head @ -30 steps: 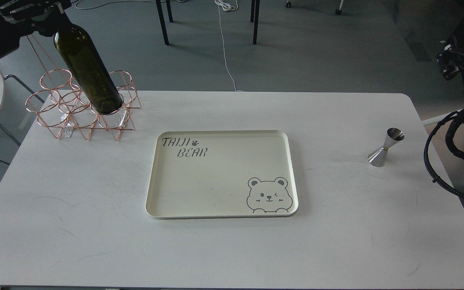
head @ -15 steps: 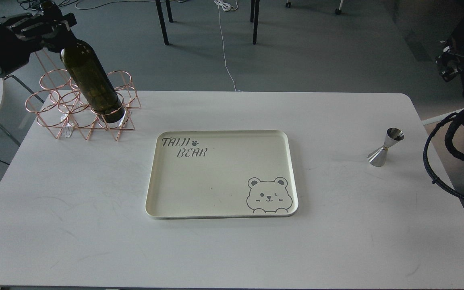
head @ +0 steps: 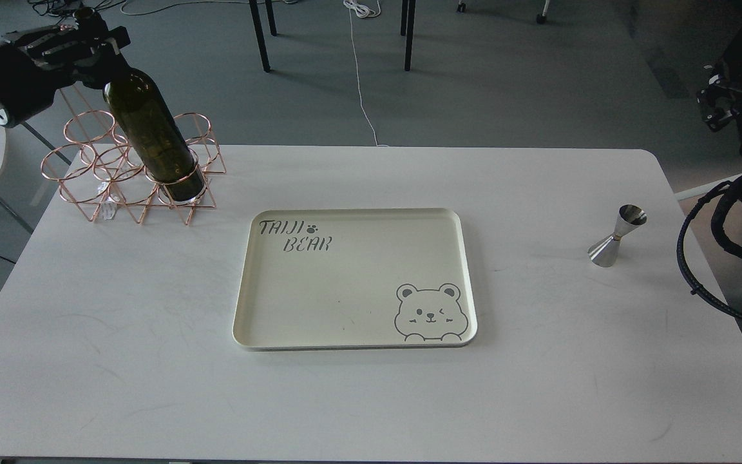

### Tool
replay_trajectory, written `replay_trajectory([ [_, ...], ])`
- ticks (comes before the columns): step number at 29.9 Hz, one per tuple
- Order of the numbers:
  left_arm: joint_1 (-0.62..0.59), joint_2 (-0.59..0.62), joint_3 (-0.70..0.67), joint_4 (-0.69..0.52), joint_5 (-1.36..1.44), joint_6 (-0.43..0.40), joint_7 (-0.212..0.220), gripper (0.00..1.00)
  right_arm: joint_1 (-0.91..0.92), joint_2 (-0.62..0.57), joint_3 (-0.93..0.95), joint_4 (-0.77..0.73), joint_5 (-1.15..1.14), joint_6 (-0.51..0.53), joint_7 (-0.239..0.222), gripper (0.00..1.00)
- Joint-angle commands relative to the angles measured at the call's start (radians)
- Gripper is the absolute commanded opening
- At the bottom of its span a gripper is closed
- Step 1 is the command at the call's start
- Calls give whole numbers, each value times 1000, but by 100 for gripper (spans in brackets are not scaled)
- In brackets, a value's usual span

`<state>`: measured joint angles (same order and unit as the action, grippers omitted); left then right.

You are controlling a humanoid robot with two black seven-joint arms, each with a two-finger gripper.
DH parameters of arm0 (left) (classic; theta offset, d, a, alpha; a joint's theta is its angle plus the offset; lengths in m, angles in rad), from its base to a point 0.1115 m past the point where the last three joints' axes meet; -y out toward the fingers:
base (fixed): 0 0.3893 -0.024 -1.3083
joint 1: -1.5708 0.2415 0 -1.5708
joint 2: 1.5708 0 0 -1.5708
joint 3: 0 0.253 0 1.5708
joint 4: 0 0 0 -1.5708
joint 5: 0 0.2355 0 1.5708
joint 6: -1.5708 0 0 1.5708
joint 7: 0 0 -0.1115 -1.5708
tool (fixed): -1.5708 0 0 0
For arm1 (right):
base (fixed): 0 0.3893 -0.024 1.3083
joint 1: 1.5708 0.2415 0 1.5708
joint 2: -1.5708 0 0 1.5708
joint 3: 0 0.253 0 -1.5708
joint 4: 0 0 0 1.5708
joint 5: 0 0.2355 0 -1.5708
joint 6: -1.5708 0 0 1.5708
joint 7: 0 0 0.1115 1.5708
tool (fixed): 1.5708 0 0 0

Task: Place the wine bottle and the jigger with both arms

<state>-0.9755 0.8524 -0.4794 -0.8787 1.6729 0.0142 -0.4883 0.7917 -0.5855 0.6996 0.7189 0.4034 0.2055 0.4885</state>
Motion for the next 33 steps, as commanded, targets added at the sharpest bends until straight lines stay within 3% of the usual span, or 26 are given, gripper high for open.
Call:
replay_trajectory([
  [1, 0, -6, 4, 0, -2, 0, 0, 32, 0, -1, 0, 1, 0, 0, 0, 99],
  [6, 0, -13, 7, 14, -2, 0, 0, 43, -2, -1, 0, 1, 0, 0, 0, 99],
  [9, 0, -13, 7, 17, -4, 1, 0, 61, -2, -1, 0, 1, 0, 0, 0, 99],
  [16, -3, -16, 2, 15, -16, 3, 0, 77, -3, 1, 0, 2, 0, 0, 0, 99],
  [21, -12, -9, -10, 17, -276, 4, 2, 92, -3, -1, 0, 2, 0, 2, 0, 99],
  [30, -14, 5, -8, 132, -872, -8, 5, 97, 1, -5, 0, 4, -18, 9, 0, 99],
  [33, -12, 28, -11, 158, -1082, -63, 0, 98, 1, -13, 1, -4, -23, 9, 0, 99],
])
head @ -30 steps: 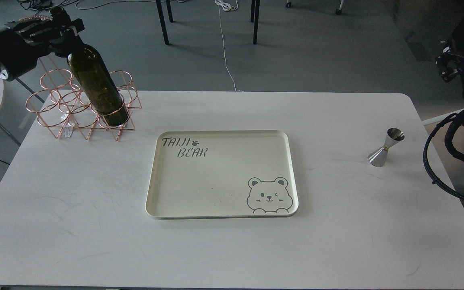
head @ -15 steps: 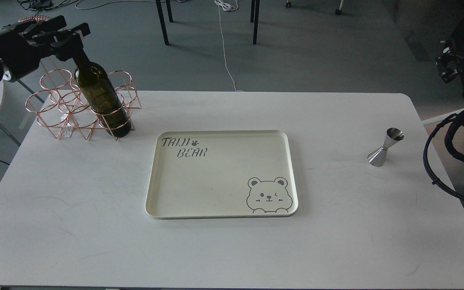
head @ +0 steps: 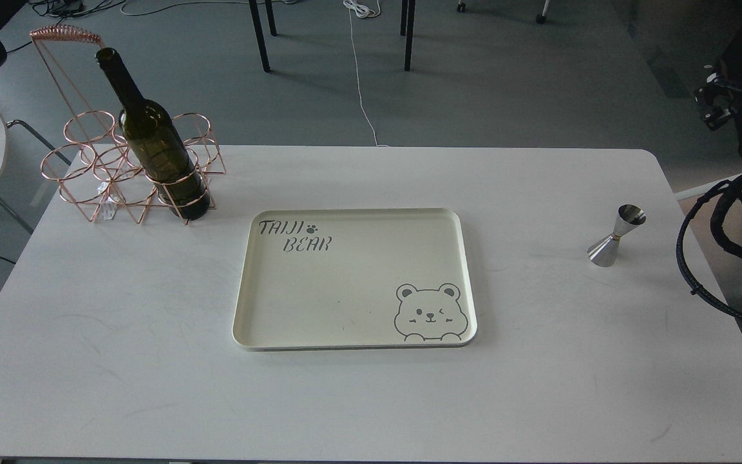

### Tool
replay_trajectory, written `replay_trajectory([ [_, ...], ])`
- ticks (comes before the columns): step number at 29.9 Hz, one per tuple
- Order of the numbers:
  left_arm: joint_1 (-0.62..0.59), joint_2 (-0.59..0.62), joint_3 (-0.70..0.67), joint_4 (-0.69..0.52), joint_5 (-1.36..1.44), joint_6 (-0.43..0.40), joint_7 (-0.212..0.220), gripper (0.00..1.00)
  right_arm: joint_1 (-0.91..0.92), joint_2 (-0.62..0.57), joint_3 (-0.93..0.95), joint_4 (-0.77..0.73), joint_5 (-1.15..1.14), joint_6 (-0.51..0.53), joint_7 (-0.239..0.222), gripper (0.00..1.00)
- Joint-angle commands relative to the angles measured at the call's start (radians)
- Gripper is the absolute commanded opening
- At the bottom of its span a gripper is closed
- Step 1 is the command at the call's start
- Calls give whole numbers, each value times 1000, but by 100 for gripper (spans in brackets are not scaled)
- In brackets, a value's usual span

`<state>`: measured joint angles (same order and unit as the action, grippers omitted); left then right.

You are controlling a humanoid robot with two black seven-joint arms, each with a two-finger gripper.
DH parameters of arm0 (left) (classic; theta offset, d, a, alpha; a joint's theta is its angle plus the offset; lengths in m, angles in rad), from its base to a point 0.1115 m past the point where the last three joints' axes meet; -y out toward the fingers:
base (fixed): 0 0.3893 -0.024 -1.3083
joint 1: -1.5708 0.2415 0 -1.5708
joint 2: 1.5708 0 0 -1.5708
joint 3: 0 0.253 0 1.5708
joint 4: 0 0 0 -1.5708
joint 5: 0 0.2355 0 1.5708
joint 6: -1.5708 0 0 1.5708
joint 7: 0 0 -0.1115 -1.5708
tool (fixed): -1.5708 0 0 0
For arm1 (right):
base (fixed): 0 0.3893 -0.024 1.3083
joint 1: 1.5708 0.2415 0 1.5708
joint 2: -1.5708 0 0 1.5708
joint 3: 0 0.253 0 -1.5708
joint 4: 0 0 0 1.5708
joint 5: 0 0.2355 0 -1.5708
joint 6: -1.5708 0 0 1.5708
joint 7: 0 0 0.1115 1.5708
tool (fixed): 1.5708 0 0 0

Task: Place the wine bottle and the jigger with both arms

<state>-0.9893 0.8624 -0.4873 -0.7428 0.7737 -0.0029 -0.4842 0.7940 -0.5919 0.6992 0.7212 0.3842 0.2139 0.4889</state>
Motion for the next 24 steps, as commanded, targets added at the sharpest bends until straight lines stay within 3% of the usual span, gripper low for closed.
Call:
replay_trajectory([
  [1, 1, 23, -4, 25, -251, -77, -4, 98, -1, -8, 3, -8, -4, 1, 0, 99],
  [5, 12, 27, -1, 31, -509, -199, -4, 98, -1, -12, 6, -15, -4, -5, 0, 99],
  [11, 50, -12, -1, 101, -697, -226, -4, 98, 2, -22, 9, -65, -4, -5, 0, 99],
  [14, 80, -60, -1, 160, -819, -261, -4, 98, 5, -28, 8, -80, -4, 1, 0, 99],
  [21, 126, -174, -2, 362, -1042, -475, -4, 98, -10, -20, 3, -101, -4, 62, 0, 99],
  [24, 161, -183, -13, 375, -1048, -486, -4, 98, -19, -13, 5, -101, -2, 96, 0, 99],
])
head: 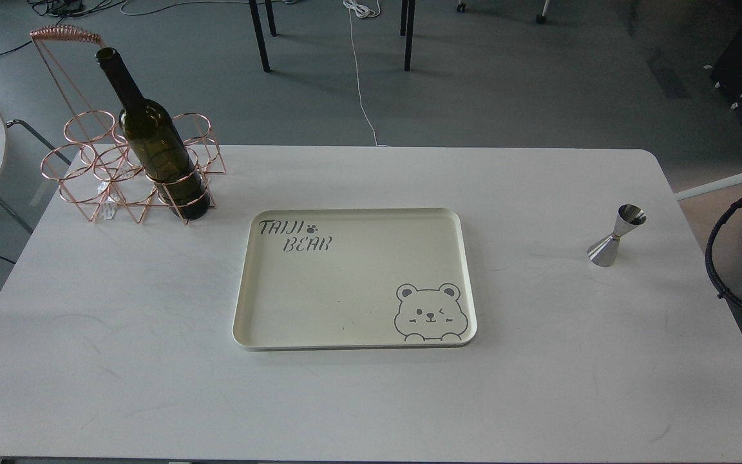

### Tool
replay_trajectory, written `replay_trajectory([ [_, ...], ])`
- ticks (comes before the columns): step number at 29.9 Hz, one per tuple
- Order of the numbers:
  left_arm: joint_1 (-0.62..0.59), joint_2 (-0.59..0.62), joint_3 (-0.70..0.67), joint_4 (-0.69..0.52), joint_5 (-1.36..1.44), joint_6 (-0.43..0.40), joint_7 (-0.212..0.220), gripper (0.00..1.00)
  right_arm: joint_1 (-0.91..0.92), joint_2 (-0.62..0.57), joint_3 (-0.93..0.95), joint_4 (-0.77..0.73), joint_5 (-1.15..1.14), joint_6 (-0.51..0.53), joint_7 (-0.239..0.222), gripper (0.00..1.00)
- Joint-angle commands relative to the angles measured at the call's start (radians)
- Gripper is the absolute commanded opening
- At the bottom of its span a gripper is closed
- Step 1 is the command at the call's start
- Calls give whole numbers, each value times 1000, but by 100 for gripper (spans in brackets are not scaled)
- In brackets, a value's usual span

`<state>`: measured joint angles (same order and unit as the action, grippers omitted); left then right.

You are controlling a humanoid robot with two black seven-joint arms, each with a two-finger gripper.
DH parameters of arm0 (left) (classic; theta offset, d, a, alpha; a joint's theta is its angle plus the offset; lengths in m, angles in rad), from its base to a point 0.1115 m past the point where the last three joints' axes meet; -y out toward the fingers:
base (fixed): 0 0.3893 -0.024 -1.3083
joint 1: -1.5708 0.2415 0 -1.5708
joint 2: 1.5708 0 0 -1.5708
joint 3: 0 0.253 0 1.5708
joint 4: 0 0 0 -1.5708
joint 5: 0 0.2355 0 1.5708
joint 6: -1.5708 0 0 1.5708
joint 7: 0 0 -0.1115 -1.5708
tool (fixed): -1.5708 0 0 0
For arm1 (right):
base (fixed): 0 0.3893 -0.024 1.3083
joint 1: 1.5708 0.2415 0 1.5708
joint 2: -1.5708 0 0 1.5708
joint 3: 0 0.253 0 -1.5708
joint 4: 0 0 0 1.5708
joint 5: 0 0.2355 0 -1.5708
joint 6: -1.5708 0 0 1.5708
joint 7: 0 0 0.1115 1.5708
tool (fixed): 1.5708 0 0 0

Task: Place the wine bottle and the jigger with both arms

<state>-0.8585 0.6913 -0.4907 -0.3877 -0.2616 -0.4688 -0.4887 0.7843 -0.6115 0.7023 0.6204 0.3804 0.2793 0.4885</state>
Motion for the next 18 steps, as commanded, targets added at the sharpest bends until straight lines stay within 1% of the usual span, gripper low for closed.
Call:
replay_trajectory([
  [1, 42, -15, -25, 20, -16, -20, 0, 98, -14, 9, 6, -1, 2, 34, 0, 99],
  [4, 93, -39, -87, 20, -31, -20, 10, 99, -45, 9, 16, -5, 9, 58, -33, 99],
  [6, 119, -64, -138, 20, -33, -20, 35, 99, -72, 10, 19, -5, 20, 102, -34, 99],
  [8, 143, -84, -175, 21, -33, -20, 48, 99, -92, 12, 19, -10, 47, 133, -38, 99],
  [10, 160, -101, -184, 20, -30, -20, 48, 99, -103, 19, 19, -33, 87, 152, -39, 99],
  [15, 183, -128, -184, 17, -27, -20, 41, 99, -112, 94, 20, -111, 126, 199, -53, 99],
  [18, 196, -133, -184, 10, -24, -20, 38, 99, -135, 111, 23, -117, 127, 209, -54, 99],
])
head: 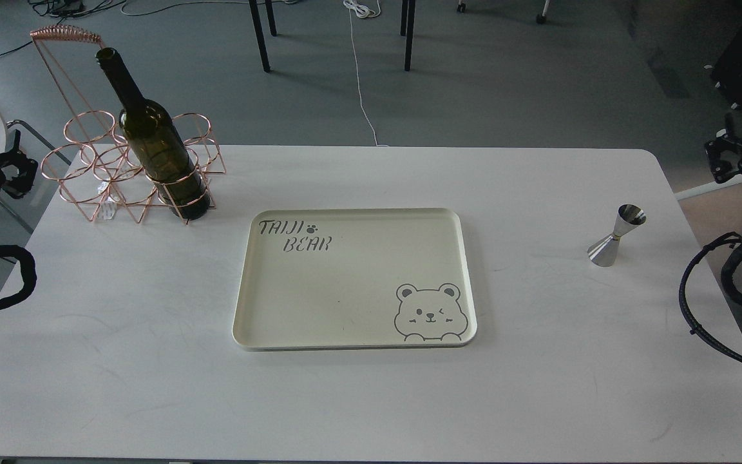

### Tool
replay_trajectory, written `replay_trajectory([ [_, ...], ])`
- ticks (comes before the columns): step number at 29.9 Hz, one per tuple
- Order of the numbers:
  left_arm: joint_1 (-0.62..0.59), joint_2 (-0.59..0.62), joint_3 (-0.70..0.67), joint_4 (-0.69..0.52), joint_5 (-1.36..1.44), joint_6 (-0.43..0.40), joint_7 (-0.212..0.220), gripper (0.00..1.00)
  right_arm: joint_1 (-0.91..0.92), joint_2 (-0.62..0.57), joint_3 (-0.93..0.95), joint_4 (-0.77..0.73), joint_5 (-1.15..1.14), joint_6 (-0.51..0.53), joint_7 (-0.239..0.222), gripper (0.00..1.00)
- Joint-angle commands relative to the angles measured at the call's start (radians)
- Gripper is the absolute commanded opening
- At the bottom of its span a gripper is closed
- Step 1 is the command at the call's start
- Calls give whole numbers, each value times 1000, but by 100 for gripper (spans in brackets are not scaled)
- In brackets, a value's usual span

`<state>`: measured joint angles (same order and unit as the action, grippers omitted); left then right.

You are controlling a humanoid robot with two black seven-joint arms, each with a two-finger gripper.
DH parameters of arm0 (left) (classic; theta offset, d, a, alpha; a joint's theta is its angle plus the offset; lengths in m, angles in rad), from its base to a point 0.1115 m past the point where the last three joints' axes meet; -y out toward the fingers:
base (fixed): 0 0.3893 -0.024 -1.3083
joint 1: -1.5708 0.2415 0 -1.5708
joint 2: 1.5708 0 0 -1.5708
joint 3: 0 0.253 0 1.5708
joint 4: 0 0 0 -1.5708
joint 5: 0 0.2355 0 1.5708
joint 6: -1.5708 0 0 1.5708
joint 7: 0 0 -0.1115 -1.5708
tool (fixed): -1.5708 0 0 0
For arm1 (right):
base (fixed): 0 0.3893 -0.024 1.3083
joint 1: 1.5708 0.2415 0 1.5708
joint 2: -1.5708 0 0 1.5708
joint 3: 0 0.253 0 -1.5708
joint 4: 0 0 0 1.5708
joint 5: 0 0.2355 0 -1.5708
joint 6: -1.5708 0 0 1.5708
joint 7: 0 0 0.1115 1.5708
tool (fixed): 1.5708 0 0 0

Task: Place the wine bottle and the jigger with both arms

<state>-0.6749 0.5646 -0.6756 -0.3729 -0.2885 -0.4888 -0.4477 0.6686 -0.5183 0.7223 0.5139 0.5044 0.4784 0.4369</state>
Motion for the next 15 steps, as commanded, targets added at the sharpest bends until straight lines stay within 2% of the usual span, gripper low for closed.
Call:
replay_trajectory([
  [1, 14, -8, 1, -4, 3, 0, -3, 99, -29, 18, 9, -11, 3, 10, -3, 99],
  [15, 15, -14, 2, -4, 3, 0, -5, 99, -64, 44, -1, -28, -10, 10, -1, 99],
])
